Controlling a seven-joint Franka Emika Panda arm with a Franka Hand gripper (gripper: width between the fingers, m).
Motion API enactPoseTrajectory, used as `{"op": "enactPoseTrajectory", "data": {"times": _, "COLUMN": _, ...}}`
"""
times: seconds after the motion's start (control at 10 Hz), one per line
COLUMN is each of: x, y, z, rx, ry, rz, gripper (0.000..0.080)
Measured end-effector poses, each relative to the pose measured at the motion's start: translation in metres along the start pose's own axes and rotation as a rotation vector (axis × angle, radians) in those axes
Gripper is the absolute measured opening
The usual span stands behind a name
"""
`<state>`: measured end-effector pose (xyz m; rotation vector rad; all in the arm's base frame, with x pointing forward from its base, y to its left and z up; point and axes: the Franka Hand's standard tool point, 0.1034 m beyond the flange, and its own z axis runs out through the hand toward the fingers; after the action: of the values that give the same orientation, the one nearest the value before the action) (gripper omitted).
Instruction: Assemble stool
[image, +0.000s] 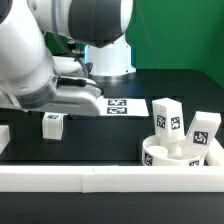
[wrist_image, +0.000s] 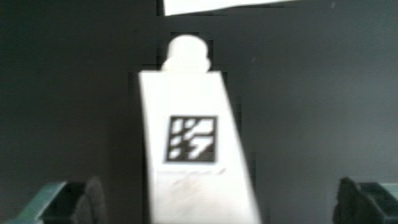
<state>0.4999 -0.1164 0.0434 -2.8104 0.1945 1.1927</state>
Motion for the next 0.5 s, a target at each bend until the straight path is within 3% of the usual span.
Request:
{"op": "enactPoseTrajectory", "data": {"times": 0.1, "x": 0.0, "y": -0.0053, "z": 0.0017, "rx": 0.028, "ry": 0.002, "rz": -0.042, "gripper": 0.0648}}
{"op": "enactPoseTrajectory", "data": {"times": 0.5, "x": 0.0001, "y": -0.0001, "z": 0.0019, "rx": 0.025, "ry": 0.003, "rz": -0.02, "gripper": 0.0648}}
